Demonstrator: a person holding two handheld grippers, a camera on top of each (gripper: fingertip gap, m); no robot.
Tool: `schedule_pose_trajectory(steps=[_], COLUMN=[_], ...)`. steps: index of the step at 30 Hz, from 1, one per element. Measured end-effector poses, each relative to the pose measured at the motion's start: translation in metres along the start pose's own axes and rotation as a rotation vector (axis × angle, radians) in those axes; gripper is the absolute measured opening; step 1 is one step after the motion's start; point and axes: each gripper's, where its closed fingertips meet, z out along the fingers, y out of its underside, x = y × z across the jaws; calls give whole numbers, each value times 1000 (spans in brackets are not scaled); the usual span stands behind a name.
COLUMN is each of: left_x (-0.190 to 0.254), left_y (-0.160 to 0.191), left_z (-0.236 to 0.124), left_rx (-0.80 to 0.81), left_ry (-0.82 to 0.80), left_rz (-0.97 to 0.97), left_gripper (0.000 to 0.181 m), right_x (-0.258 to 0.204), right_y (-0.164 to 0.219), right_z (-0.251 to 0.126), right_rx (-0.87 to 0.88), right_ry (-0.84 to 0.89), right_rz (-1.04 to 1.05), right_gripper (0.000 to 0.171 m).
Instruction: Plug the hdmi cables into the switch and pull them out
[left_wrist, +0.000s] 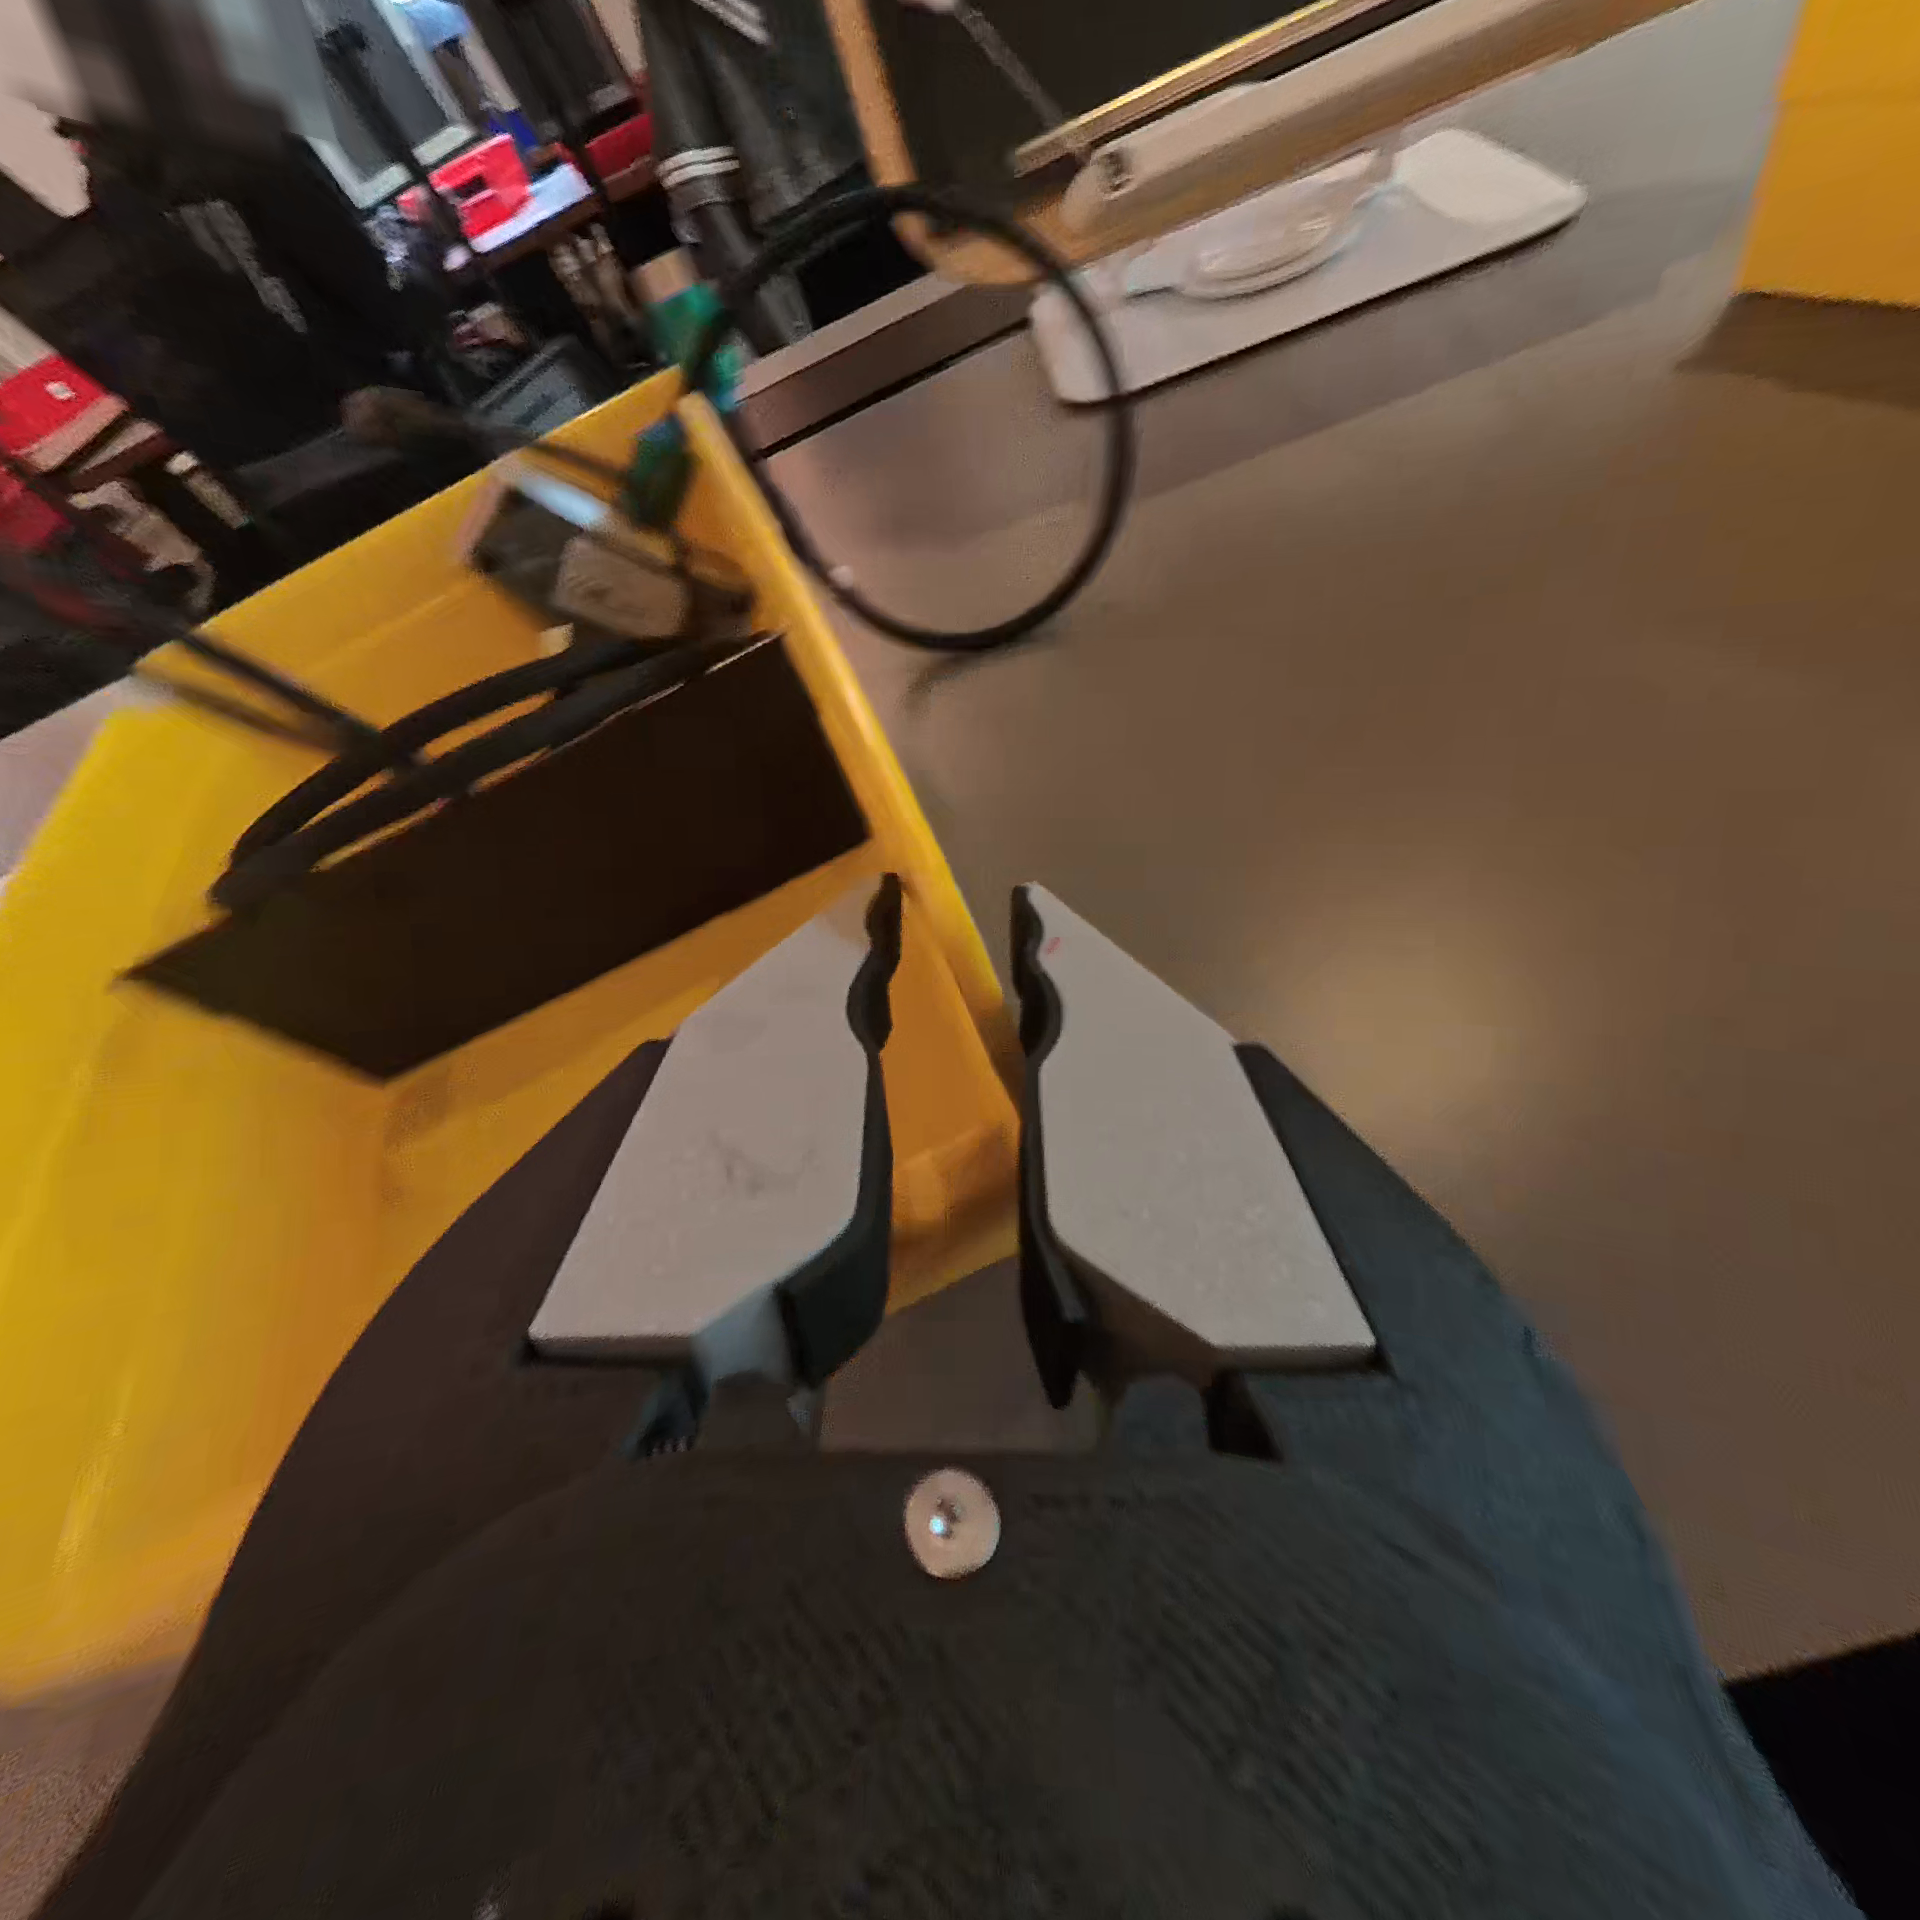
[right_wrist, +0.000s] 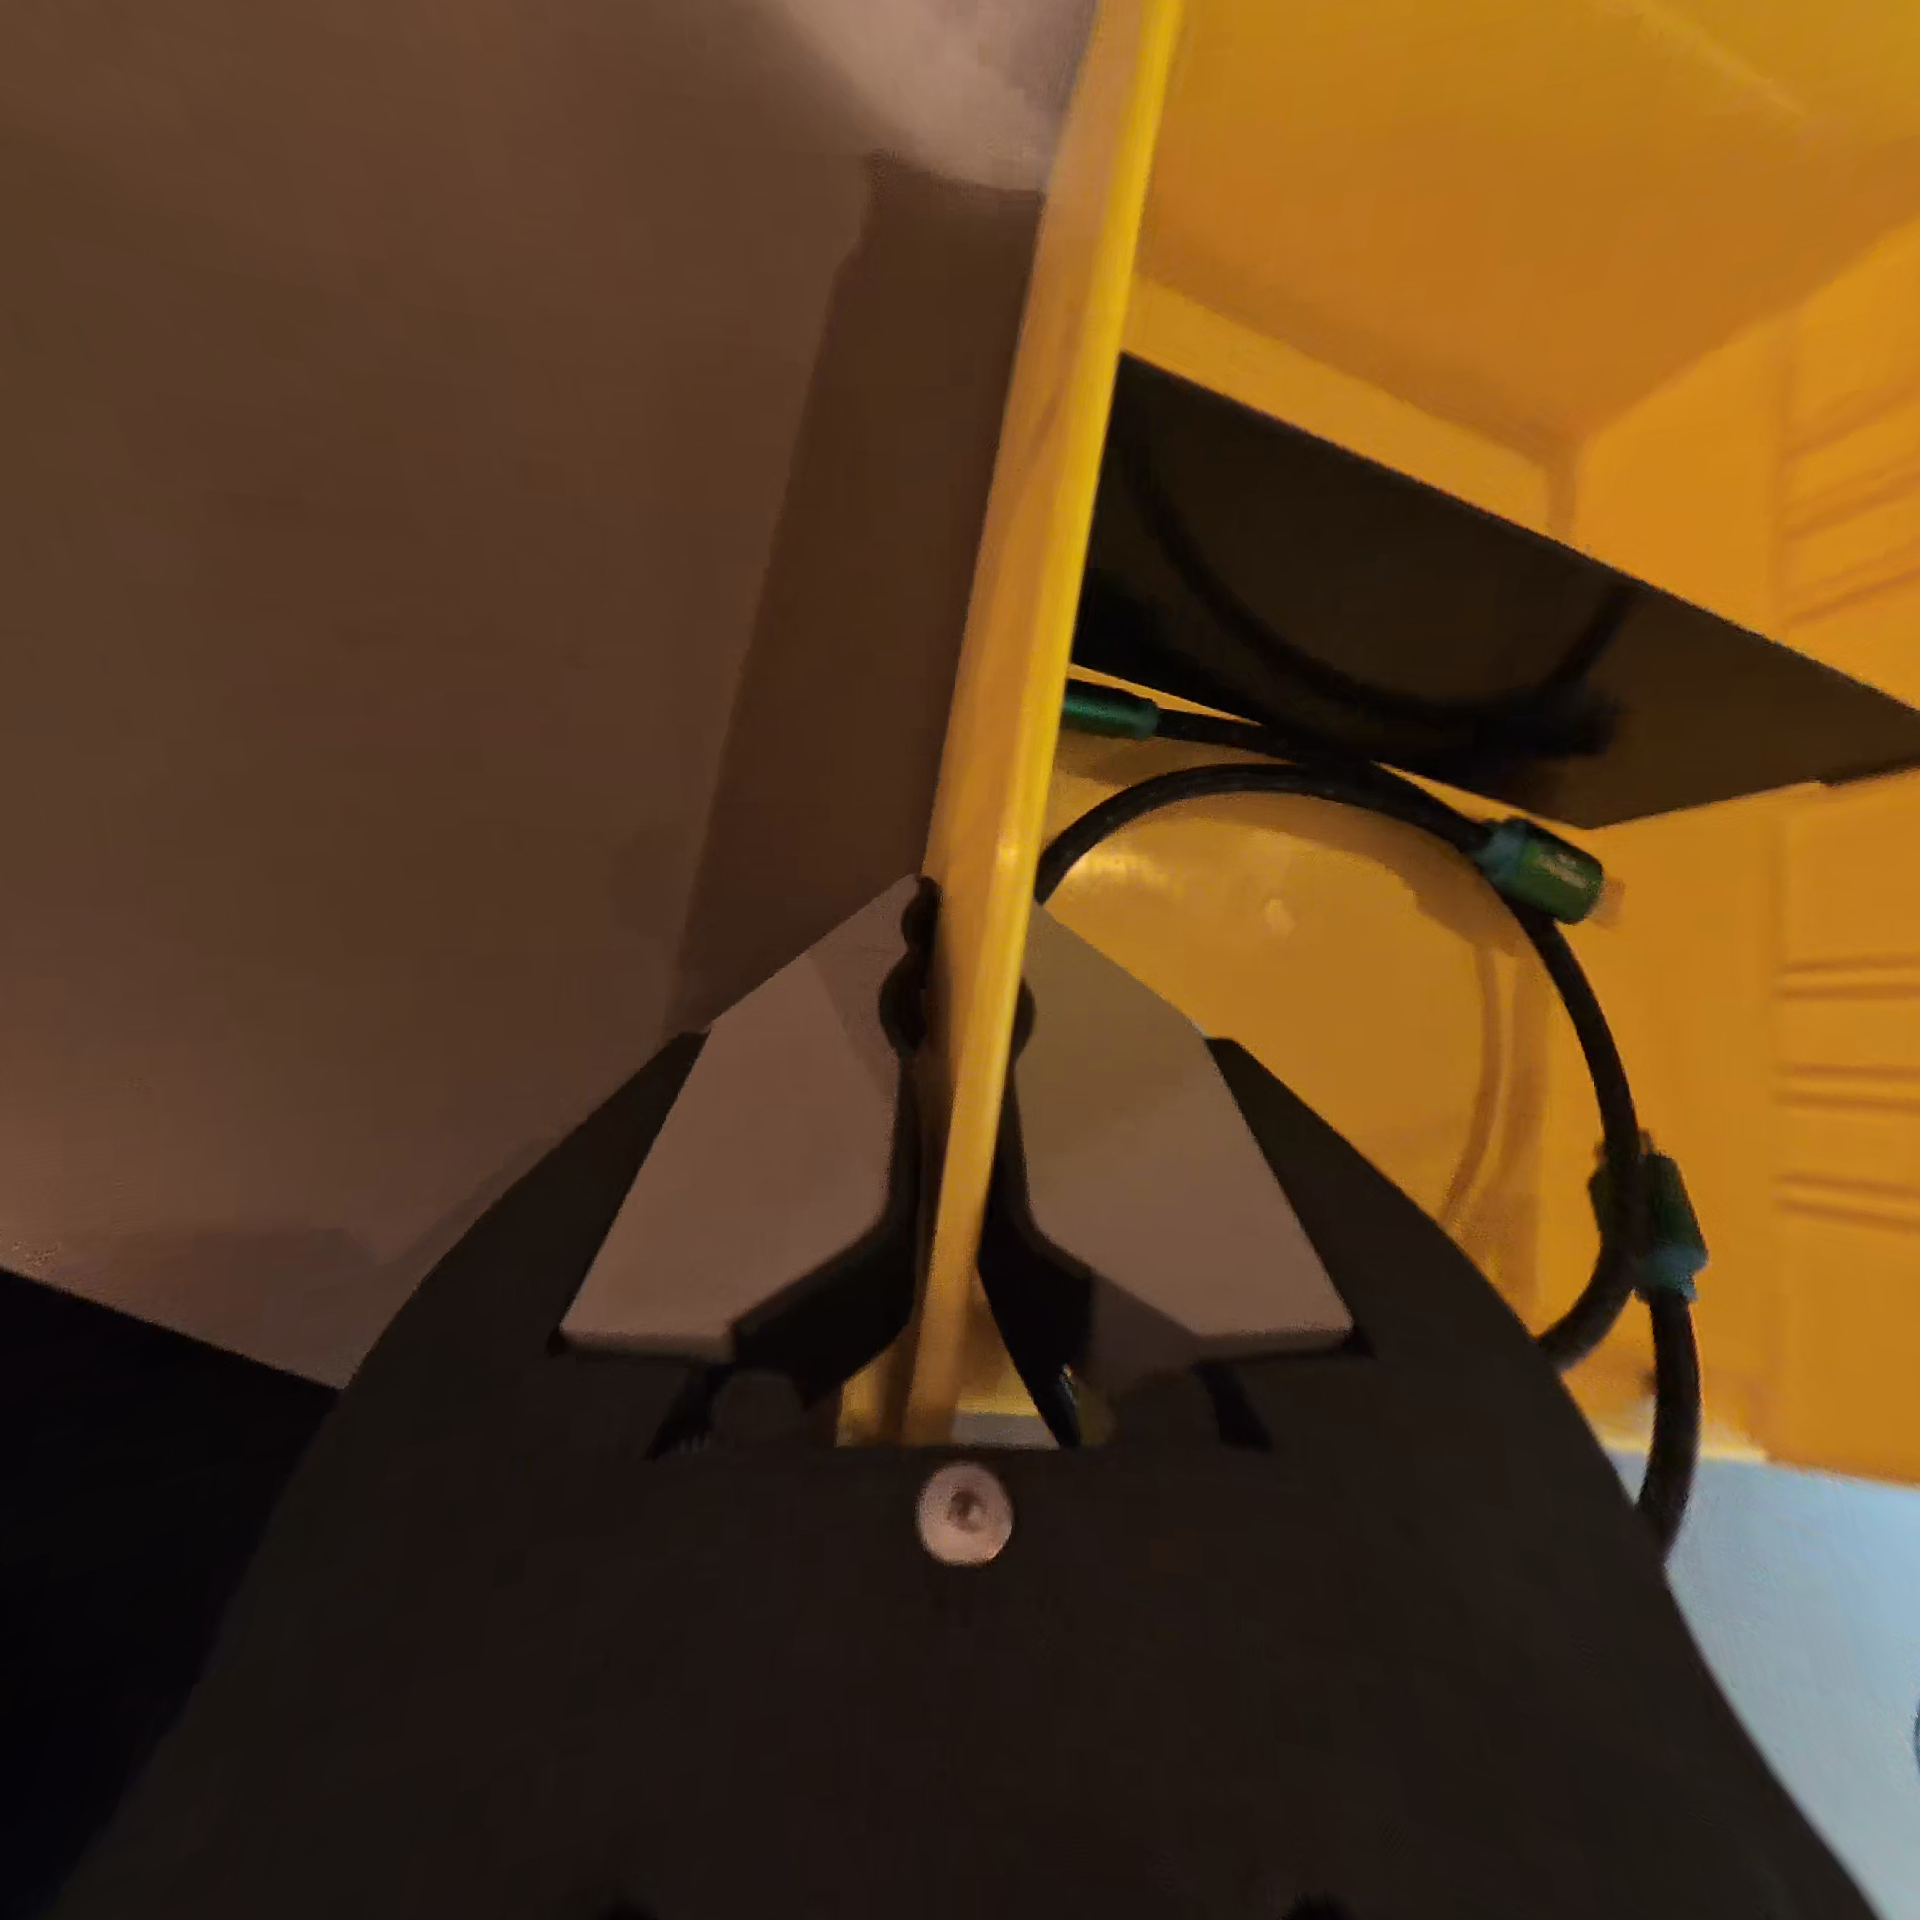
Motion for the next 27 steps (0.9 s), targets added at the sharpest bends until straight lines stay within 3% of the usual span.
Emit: schedule_pose_trajectory(steps=[2, 7, 16, 21, 27], left_x=[-34, -75, -75, -54, -50], left_y=[16, 37, 29, 25, 8], left_z=[-14, -30, -7, -12, -49], left_rx=[16, 41, 1, -7, 43], left_ry=[-93, -63, -108, 38, 245], left_rz=[-14, -183, -188, -211, -265], left_gripper=[2, 4, 2, 40, 51], right_x=[9, 25, 44, 43, 17], right_y=[4, 12, 23, 19, -22], right_z=[-2, -2, -3, -27, -101], right_rx=[-6, -47, -56, -39, 210], right_ry=[-9, 78, 104, 32, -122], right_rz=[35, 95, 180, 180, 123], right_gripper=[6, 3, 2, 26, 38])
